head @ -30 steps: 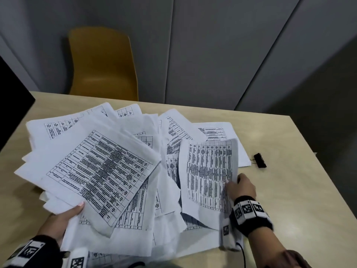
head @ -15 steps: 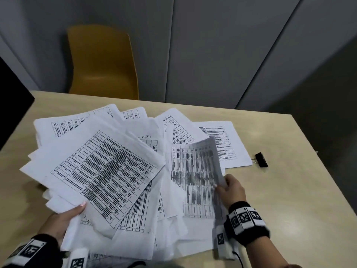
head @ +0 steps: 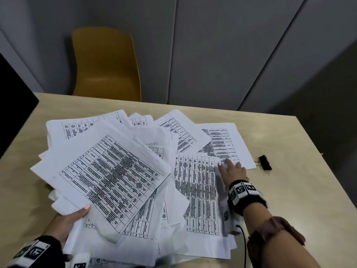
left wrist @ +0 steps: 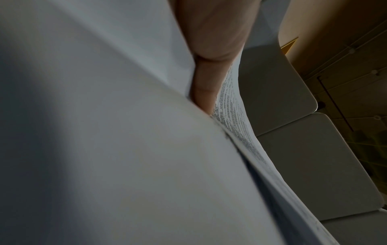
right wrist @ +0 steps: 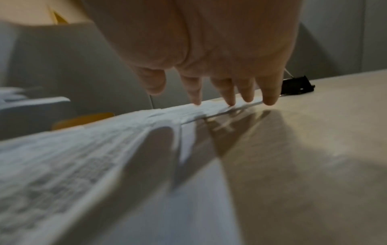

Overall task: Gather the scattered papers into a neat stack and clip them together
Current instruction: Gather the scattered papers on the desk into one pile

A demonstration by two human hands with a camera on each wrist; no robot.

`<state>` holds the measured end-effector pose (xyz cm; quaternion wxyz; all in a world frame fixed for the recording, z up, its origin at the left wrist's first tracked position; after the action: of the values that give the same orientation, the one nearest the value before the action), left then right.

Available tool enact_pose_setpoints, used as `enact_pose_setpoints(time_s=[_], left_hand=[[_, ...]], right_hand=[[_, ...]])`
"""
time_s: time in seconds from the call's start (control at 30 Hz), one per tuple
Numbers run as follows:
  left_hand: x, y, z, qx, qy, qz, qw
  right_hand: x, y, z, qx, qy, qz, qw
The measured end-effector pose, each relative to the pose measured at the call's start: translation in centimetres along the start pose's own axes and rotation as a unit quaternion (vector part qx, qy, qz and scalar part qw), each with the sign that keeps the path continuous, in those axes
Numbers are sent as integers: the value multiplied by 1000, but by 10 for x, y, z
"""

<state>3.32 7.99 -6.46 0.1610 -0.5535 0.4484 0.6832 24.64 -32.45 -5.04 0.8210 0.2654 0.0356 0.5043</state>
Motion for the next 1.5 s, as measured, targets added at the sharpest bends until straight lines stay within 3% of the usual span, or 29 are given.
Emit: enact_pose_setpoints(time_s=[0.13,0.37,0.43,0.5,0.57,0.67,0.87,1.0,1.07,1.17,1.27,1.4,1.5], left_hand=[[-4,1,-2,-7,-7,-14,1000],[9,-9,4,-25,27,20,999],[10,-9,5,-20,24,29,999],[10,-8,5,-24,11,35,999],[9,-6,3,-27,8,38,999],[7,-4,2,-28,4,33,999],[6,-3,2,-26,8,23,999],[6,-6,3,-13,14,19,1000],[6,-6,3,-8,4,10,1000],[5,-4,2,-15,-4,-3,1000],[4,-3,1,-25,11,-11,1000],[8,-5,3,-21,27,1,999],[9,-6,4,-21,27,-1,999]], right_hand=[[-13,1,-6,24,110,66,991],[-57,9,6,49,101,169,979],[-59,9,13,49,19,164,985],[-52,5,15,-11,-41,146,988],[-40,0,7,-48,-38,99,993],[-21,-4,-5,-29,-10,8,999],[-4,2,-8,54,149,122,980],[-12,8,-7,61,186,169,966],[-17,10,-6,44,149,153,976],[-19,20,-2,-27,35,49,998],[-10,40,-10,-8,-79,3,997],[-4,56,-23,36,-232,-24,972],[-12,58,-35,103,-384,-61,916]])
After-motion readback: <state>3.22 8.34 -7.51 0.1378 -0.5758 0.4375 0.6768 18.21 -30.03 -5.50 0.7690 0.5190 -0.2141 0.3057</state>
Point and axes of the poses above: each hand's wrist, its own y-axis away from the middle knuckle, its own z-axis out of the back of the hand, x = y × z, the point moved 3 cm from there along -y, towards the middle knuckle, and after that the axes turned 11 degrees about -z, right-handed, at the moved point
